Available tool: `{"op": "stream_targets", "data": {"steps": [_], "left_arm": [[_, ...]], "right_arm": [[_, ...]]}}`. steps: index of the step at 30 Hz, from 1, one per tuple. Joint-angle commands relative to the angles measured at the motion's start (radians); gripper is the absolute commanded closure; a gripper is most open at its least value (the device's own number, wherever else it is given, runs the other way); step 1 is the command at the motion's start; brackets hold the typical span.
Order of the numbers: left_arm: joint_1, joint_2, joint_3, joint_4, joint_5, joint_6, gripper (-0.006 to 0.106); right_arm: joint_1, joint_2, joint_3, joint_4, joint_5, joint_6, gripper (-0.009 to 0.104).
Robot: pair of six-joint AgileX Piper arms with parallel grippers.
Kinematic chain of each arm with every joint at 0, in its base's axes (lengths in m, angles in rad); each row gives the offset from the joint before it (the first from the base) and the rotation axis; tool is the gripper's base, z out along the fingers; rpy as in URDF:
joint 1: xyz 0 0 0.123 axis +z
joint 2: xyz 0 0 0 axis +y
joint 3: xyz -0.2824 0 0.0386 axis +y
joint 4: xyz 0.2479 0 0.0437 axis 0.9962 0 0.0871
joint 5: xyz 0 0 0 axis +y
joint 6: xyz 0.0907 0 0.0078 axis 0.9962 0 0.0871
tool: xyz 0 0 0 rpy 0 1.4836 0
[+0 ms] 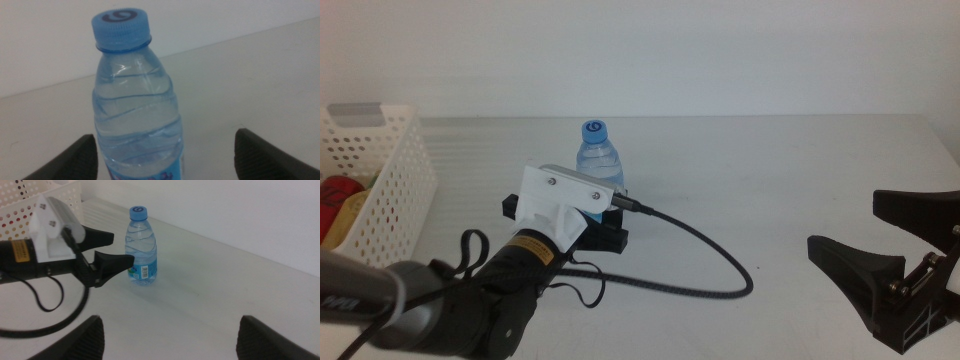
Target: Use arms to grab the bottles and put them into the dustbin to the left of the table.
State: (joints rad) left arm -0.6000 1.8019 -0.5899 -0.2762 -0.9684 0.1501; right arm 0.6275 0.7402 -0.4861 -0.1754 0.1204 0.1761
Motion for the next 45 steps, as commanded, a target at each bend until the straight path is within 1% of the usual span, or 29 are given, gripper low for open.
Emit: {"op": "stream_targets", "data": {"steps": [1,8,16,26,29,31,34,36,37,38,40,41,45], "left_arm": [[0.011,-0.015,-0.044,-0.007,-0.09,-0.017,0.01],[0.032,0.027,-0.113,-0.007,-0.065,-0.019,0.01],[0.076,0.083,-0.205,0.015,-0.016,-0.02,0.01],[0.076,0.182,-0.304,0.004,-0.01,-0.025,0.01],[0.076,0.192,-0.305,-0.008,-0.02,-0.042,0.014],[0.076,0.192,-0.305,-0.012,-0.019,-0.039,0.022],[0.076,0.192,-0.305,-0.026,-0.018,-0.027,0.043],[0.076,0.191,-0.305,-0.03,-0.017,-0.028,0.063],[0.075,0.187,-0.305,-0.029,-0.016,-0.028,0.071],[0.067,0.167,-0.304,-0.018,0.004,-0.021,0.09],[0.058,0.134,-0.304,-0.019,0.042,0.02,0.104],[0.052,0.114,-0.304,-0.026,0.07,0.046,0.105],[0.044,0.038,-0.304,-0.077,0.182,0.099,0.105]], "right_arm": [[-0.004,-0.006,-0.023,-0.007,-0.07,-0.002,0.016],[-0.004,-0.006,-0.023,-0.007,-0.07,-0.002,0.016],[-0.004,-0.006,-0.023,-0.007,-0.07,-0.002,0.016],[-0.004,-0.006,-0.023,-0.007,-0.07,-0.002,0.016],[-0.004,-0.006,-0.023,-0.007,-0.07,-0.002,0.016],[-0.004,-0.006,-0.023,-0.007,-0.07,-0.002,0.016],[-0.004,-0.006,-0.023,-0.007,-0.07,-0.002,0.016],[-0.004,-0.006,-0.023,-0.007,-0.07,-0.002,0.016],[-0.004,-0.006,-0.023,-0.007,-0.07,-0.002,0.016],[-0.004,-0.006,-0.023,-0.007,-0.07,-0.002,0.016],[-0.004,-0.006,-0.023,-0.007,-0.07,-0.002,0.016],[-0.004,-0.006,-0.023,-0.007,-0.07,-0.002,0.016],[-0.004,-0.006,-0.023,-0.007,-0.07,-0.002,0.016]]}}
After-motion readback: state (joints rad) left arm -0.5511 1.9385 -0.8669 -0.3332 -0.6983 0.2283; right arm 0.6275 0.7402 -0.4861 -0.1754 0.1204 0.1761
